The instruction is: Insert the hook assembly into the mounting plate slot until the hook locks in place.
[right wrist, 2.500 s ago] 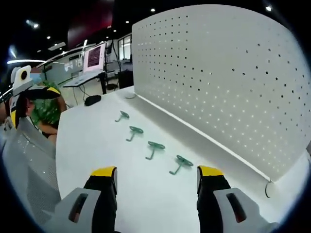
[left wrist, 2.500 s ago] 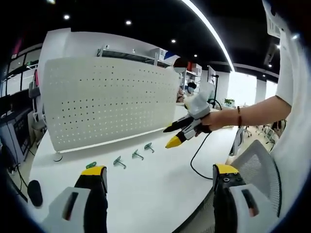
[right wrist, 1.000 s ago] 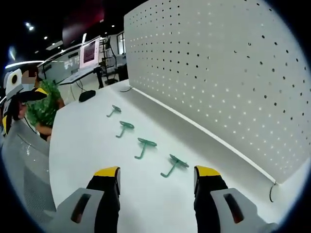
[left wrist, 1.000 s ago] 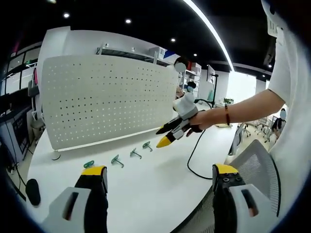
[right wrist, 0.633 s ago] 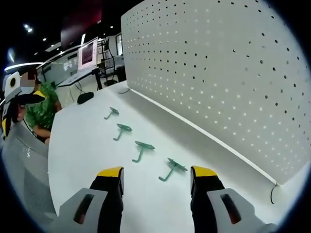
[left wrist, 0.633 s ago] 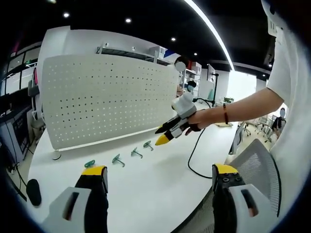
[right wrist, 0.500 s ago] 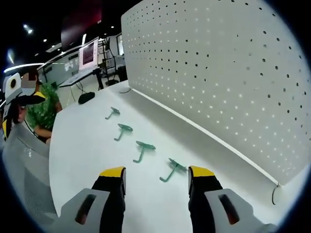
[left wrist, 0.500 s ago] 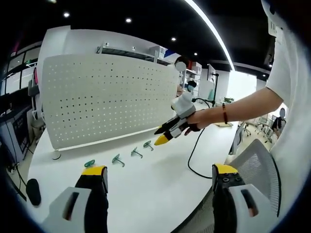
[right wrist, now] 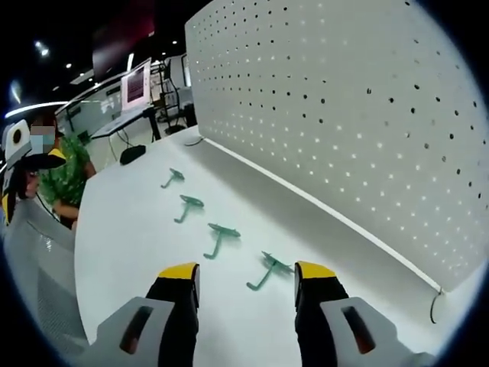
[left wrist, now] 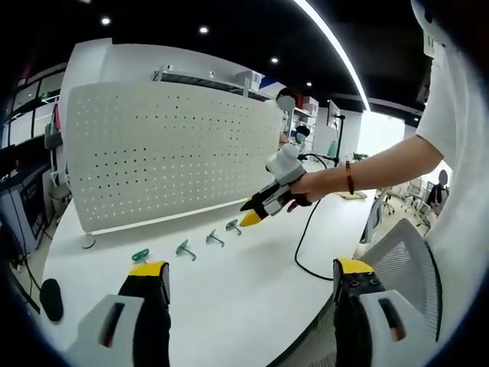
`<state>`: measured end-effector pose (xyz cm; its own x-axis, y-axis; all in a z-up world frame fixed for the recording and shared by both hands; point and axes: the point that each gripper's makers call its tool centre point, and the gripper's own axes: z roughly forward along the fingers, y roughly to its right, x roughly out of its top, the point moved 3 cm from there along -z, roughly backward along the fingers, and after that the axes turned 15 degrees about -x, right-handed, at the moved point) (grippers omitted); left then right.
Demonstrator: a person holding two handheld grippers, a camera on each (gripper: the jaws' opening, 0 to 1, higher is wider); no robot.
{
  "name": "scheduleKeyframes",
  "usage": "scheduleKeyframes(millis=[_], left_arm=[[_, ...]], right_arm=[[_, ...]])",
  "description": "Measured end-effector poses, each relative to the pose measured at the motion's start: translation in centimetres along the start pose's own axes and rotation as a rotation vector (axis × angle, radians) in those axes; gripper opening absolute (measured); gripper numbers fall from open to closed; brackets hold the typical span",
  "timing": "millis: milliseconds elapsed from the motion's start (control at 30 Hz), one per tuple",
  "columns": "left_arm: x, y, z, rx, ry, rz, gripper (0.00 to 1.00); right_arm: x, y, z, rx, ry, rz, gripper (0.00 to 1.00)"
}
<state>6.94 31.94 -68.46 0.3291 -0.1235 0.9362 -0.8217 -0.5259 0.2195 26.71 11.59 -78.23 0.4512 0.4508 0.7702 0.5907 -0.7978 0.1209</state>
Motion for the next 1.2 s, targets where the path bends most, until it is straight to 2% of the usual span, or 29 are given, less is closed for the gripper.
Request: scheduleKeyframes(millis=[233,500,967,1200], left_arm=[[0.0,0.0,0.4,-0.013,-0.008,0.001,0.90],[0.1,0.0,0.5,-0.022,-0.013,0.005,0.89],[0.3,-0.2,0.1,-0.015,-0.010,0.004,0.88],[0.2,-0.2,0.1,-0.015,-0.013,0.002,0.88]], right_arm=[[-0.1,0.2,0.7,-0.007,-0.011,0.031,0.47],[0.1,0.1,1.2,-0.003,-0.016,0.025,0.45],[-0.8,0.1,2.6,0.005,-0.062,0.029,0.44],[-0.9,0.2,3.0,0.002,-0.064,0.033,0.44]])
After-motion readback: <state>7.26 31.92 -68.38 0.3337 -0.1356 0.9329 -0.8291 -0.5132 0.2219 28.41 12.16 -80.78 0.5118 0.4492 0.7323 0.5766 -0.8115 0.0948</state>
